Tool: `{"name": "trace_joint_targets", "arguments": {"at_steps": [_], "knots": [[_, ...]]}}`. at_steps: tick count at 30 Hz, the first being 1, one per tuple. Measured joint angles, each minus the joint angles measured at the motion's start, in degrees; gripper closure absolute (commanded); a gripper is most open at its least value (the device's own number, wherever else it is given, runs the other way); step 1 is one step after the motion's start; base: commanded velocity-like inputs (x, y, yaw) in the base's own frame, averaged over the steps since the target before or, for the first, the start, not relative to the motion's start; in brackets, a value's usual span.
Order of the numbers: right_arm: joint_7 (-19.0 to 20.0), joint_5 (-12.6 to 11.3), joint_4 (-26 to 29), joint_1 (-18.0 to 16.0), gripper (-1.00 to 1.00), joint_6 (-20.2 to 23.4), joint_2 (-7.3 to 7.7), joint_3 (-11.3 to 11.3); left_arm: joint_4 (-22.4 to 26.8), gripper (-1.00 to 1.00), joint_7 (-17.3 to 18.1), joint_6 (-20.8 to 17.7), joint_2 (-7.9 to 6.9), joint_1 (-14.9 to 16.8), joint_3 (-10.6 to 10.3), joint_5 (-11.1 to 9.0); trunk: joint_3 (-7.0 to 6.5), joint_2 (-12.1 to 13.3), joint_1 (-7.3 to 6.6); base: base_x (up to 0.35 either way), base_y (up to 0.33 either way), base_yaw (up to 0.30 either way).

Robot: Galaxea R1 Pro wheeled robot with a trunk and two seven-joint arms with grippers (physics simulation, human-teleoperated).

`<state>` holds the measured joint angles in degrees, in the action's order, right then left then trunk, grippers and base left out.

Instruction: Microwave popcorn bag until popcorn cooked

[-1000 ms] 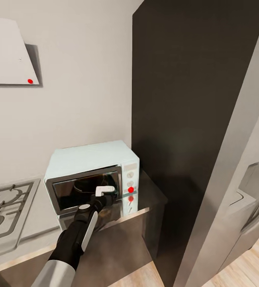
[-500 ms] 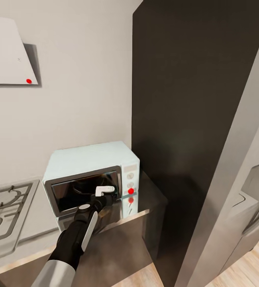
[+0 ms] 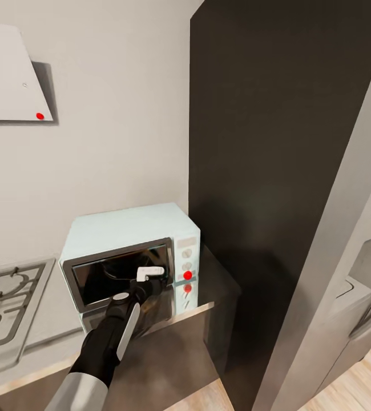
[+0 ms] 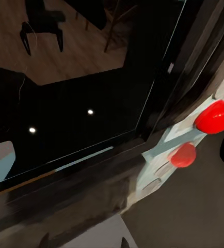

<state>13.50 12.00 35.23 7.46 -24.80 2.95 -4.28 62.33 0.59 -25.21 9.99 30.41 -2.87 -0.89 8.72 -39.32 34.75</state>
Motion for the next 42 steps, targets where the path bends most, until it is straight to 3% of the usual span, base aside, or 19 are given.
{"name": "trace_joint_targets", "arguments": {"at_steps": [6,18,25,27,30,31,33,35,36,40,42], "knots": [[0.0,0.0,0.0,0.0,-1.00,0.0,0.00,0.0,0.0,-1.00,-0.1,0.0,0.00,0.0,-0.1,-0.3,0.00,0.0,0.03,-0.030,0.000,0.000],[0.0,0.0,0.0,0.0,-1.00,0.0,0.00,0.0,0.1,-1.00,-0.2,0.1,0.00,-0.1,-0.1,-0.1,-0.02,0.0,0.06,-0.326,0.000,0.000],[0.1,0.0,0.0,0.0,-1.00,0.0,0.00,0.0,0.3,-1.00,-0.1,2.0,0.00,-2.8,-0.2,-0.2,-0.02,0.0,0.06,-0.350,0.000,0.000],[0.1,0.0,0.0,0.0,-1.00,0.0,0.00,0.0,0.8,-1.00,-0.1,4.2,0.00,-4.1,-0.3,-0.2,-0.01,0.0,0.06,-0.350,0.000,0.000],[0.0,0.0,0.0,0.0,-1.00,0.0,0.06,0.0,6.2,-1.00,-0.1,5.2,0.00,-6.4,-0.5,-0.2,-0.01,0.0,0.05,-0.350,0.000,0.000],[0.0,0.0,0.0,0.0,-1.00,0.0,0.07,0.0,9.5,-1.00,-0.1,5.3,0.00,-7.5,-1.4,-0.1,-0.01,0.0,0.05,-0.350,0.000,0.000],[0.0,0.0,0.0,0.0,-1.00,0.0,0.08,0.0,16.3,-1.00,-0.3,5.2,0.00,-9.9,-5.4,-0.1,-0.01,0.0,0.06,-0.350,0.000,0.000],[0.0,0.0,0.1,0.0,-1.00,-0.1,0.09,0.0,21.9,-1.00,-0.6,5.2,0.00,-14.2,-10.0,0.1,-0.01,0.0,0.05,-0.350,0.000,0.000],[0.0,0.0,0.1,0.0,-1.00,-0.1,0.13,0.0,23.2,-1.00,-0.5,5.4,0.00,-16.7,-11.0,0.2,-0.01,0.0,0.05,-0.350,0.000,0.000],[-0.2,-0.1,0.0,0.0,-1.00,-0.2,0.24,0.0,25.0,-1.00,-0.3,5.8,0.00,-22.3,-12.0,0.3,-0.01,0.0,0.06,-0.350,0.000,0.000],[-0.2,-0.1,0.0,0.0,-1.00,-0.2,0.26,0.0,25.1,-1.00,-0.2,8.6,-0.67,-25.8,-12.1,0.3,-0.01,0.0,0.05,-0.346,0.000,0.000]]}}
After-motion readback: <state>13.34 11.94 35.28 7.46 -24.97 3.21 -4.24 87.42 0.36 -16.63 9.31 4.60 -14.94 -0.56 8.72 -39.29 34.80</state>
